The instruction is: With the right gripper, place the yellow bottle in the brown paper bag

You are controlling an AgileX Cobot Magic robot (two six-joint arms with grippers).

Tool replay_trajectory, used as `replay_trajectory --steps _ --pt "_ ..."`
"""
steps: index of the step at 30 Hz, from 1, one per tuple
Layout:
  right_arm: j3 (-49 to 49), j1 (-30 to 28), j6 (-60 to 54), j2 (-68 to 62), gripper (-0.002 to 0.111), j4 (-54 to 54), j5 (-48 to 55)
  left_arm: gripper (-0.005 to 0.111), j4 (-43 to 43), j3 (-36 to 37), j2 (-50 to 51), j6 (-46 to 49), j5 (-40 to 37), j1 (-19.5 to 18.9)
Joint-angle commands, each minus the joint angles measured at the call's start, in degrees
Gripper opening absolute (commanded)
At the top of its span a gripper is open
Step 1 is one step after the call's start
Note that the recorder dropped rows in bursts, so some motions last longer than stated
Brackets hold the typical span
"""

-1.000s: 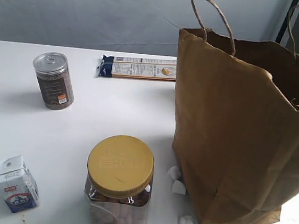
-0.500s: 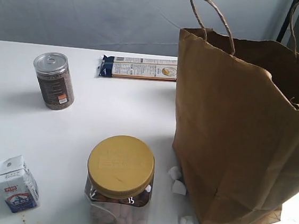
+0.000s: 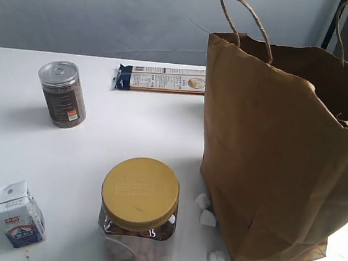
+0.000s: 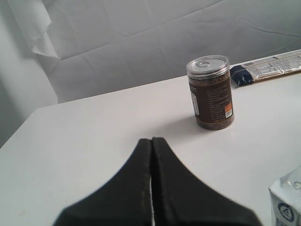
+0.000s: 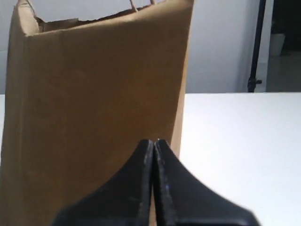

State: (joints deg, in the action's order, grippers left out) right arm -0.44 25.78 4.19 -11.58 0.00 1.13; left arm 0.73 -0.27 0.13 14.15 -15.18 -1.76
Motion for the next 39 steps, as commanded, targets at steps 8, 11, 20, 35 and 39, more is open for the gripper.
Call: replay_trajectory --steps 8,11,20,35,39 --pt "0.44 -5.21 -4.49 11.58 0.000 -2.55 6.82 0.000 0.02 0.27 -0.13 -0.41 0.43 -0.01" --pt "0.44 -5.21 -5.90 11.58 0.000 -2.06 7.26 0.000 0.02 0.27 -0.13 -0.41 0.32 -0.01" --pt "0.44 -5.21 -3.59 11.58 0.000 -0.78 7.38 0.000 0.02 0.27 -0.13 -0.41 0.32 -0.01" --pt "0.44 -5.21 -2.90 11.58 0.000 0.51 6.84 0.000 0.02 0.27 -0.13 -0.41 0.32 -0.01" --pt "0.44 -5.21 -2.90 11.58 0.000 0.51 6.84 0.000 0.02 0.27 -0.13 -0.41 0.32 -0.01"
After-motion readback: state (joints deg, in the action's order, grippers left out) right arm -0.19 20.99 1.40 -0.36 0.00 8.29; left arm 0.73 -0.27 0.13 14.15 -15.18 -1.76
